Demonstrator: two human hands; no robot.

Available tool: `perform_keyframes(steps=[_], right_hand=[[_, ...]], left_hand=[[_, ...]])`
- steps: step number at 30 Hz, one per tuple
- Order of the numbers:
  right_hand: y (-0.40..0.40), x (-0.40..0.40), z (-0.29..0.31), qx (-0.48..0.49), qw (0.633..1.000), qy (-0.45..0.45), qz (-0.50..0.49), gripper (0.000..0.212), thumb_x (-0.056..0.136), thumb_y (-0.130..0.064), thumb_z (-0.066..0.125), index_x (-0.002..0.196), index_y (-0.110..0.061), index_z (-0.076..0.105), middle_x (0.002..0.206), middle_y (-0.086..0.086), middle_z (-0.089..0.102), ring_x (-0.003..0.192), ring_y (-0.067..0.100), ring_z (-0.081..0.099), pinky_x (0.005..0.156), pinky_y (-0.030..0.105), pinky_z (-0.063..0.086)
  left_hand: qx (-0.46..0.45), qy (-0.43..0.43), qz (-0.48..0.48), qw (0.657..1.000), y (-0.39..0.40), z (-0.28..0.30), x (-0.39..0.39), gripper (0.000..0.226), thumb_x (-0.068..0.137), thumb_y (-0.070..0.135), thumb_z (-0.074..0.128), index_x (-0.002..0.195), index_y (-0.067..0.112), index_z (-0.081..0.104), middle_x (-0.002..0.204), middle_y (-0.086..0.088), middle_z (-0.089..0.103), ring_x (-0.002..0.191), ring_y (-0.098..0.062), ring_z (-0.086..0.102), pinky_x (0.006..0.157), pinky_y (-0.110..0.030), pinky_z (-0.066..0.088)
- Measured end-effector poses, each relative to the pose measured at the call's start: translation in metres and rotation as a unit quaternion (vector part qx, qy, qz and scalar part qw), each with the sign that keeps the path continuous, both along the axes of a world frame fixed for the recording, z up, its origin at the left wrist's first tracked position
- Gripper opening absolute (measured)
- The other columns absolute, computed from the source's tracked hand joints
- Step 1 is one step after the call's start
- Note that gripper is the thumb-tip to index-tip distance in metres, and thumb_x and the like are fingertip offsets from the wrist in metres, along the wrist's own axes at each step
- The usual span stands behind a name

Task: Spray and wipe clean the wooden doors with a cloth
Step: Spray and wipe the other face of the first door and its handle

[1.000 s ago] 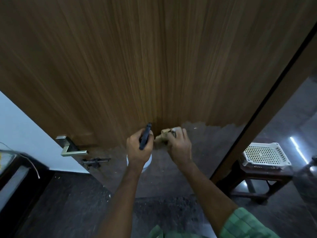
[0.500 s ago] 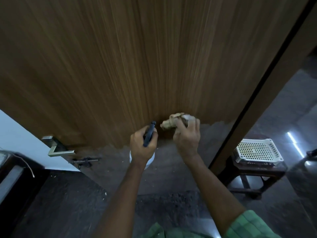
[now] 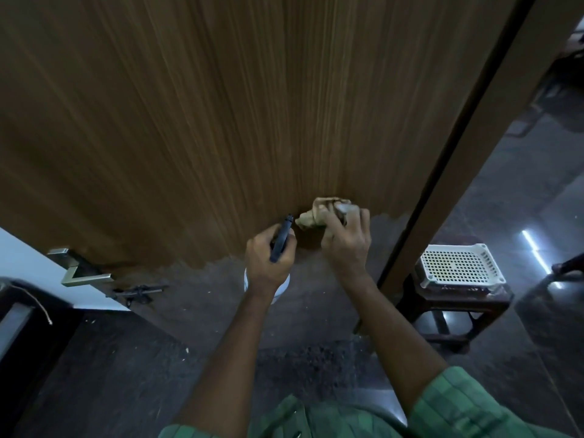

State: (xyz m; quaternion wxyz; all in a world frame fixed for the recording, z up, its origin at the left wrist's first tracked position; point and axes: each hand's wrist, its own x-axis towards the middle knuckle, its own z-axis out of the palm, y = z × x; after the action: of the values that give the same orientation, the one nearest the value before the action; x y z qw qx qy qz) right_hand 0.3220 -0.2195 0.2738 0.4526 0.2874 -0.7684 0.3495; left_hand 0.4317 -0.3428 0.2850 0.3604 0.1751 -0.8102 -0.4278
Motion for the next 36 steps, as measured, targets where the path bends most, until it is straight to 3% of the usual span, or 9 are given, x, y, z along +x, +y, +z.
perform_keyframes(steps=[2, 5, 8, 11, 14, 18, 24, 31, 36], right_hand=[[0.013, 0.0, -0.04, 0.107, 0.993, -0.036, 0.03, 0.013, 0.092, -0.003, 0.071, 0.098, -0.014, 0.073, 0.102, 0.009, 0.058, 0.085, 0.026, 0.051, 0.067, 0.031, 0.048], [0.034, -0.003, -0.076, 0.212, 0.97, -0.097, 0.065, 0.026, 0.081, -0.006, 0.082, 0.102, -0.017, 0.07, 0.105, 0.006, 0.054, 0.087, 0.025, 0.05, 0.061, 0.034, 0.051], [0.035, -0.005, -0.038, 0.123, 0.988, -0.08, 0.043, 0.007, 0.099, -0.012, 0.066, 0.1, -0.016, 0.072, 0.103, 0.007, 0.056, 0.09, 0.025, 0.05, 0.066, 0.026, 0.046], [0.031, -0.017, 0.005, -0.017, 0.999, -0.03, -0.037, 0.033, 0.107, -0.009, 0.047, 0.096, -0.017, 0.078, 0.098, 0.013, 0.063, 0.09, 0.026, 0.053, 0.078, 0.021, 0.04], [0.04, -0.025, -0.022, 0.026, 0.998, -0.02, -0.044, 0.024, 0.102, -0.004, 0.058, 0.098, -0.017, 0.078, 0.101, 0.013, 0.061, 0.088, 0.028, 0.052, 0.074, 0.026, 0.046], [0.073, -0.023, -0.079, 0.177, 0.974, -0.136, 0.029, 0.017, 0.09, -0.01, 0.072, 0.107, -0.014, 0.071, 0.11, 0.01, 0.054, 0.094, 0.031, 0.049, 0.061, 0.043, 0.054], [0.064, -0.051, -0.003, -0.037, 0.996, -0.031, -0.079, 0.028, 0.091, 0.01, 0.064, 0.1, -0.014, 0.075, 0.103, 0.018, 0.06, 0.093, 0.034, 0.055, 0.082, 0.035, 0.05], [0.095, -0.035, -0.067, 0.111, 0.975, -0.194, -0.017, 0.029, 0.085, 0.0, 0.071, 0.109, -0.016, 0.068, 0.111, 0.012, 0.054, 0.098, 0.031, 0.047, 0.068, 0.044, 0.054], [0.103, -0.067, 0.009, -0.085, 0.986, -0.116, -0.084, 0.025, 0.084, 0.004, 0.057, 0.1, -0.005, 0.074, 0.109, 0.02, 0.056, 0.1, 0.031, 0.052, 0.089, 0.026, 0.039]], left_hand=[[0.004, -0.003, -0.005, 1.0, 0.005, -0.002, -0.007, 0.036, 0.094, 0.01, 0.065, 0.064, 0.012, 0.046, 0.052, -0.005, 0.042, 0.046, -0.027, 0.041, 0.048, -0.044, 0.035], [-0.005, -0.008, -0.02, 1.0, 0.015, -0.001, -0.018, 0.037, 0.094, 0.013, 0.065, 0.063, 0.019, 0.044, 0.051, -0.002, 0.043, 0.047, -0.025, 0.043, 0.048, -0.039, 0.036], [-0.015, 0.001, -0.025, 1.0, 0.023, 0.0, -0.023, 0.037, 0.093, 0.015, 0.064, 0.063, 0.017, 0.043, 0.051, -0.002, 0.041, 0.046, -0.023, 0.041, 0.048, -0.036, 0.033], [-0.012, 0.002, -0.04, 0.999, 0.028, -0.004, -0.027, 0.04, 0.095, 0.013, 0.064, 0.063, 0.015, 0.041, 0.051, -0.001, 0.039, 0.045, -0.022, 0.038, 0.047, -0.034, 0.03], [-0.01, -0.002, -0.048, 0.999, 0.031, -0.006, -0.03, 0.04, 0.096, 0.015, 0.062, 0.062, 0.016, 0.041, 0.052, -0.001, 0.038, 0.046, -0.025, 0.038, 0.047, -0.039, 0.031], [-0.01, -0.007, -0.064, 0.998, 0.034, -0.006, -0.035, 0.039, 0.095, 0.015, 0.063, 0.062, 0.019, 0.043, 0.052, -0.001, 0.042, 0.046, -0.024, 0.042, 0.047, -0.042, 0.035], [-0.01, -0.019, -0.076, 0.997, 0.05, -0.007, -0.049, 0.039, 0.095, 0.021, 0.063, 0.061, 0.018, 0.044, 0.052, 0.0, 0.043, 0.046, -0.024, 0.044, 0.047, -0.04, 0.036], [-0.035, -0.03, -0.133, 0.99, 0.075, 0.0, -0.072, 0.038, 0.092, 0.026, 0.061, 0.06, 0.027, 0.04, 0.051, 0.004, 0.044, 0.046, -0.019, 0.044, 0.046, -0.039, 0.035], [-0.033, -0.026, -0.14, 0.989, 0.086, -0.002, -0.083, 0.045, 0.093, 0.016, 0.064, 0.059, 0.029, 0.039, 0.05, 0.006, 0.042, 0.044, -0.019, 0.042, 0.045, -0.035, 0.032]])
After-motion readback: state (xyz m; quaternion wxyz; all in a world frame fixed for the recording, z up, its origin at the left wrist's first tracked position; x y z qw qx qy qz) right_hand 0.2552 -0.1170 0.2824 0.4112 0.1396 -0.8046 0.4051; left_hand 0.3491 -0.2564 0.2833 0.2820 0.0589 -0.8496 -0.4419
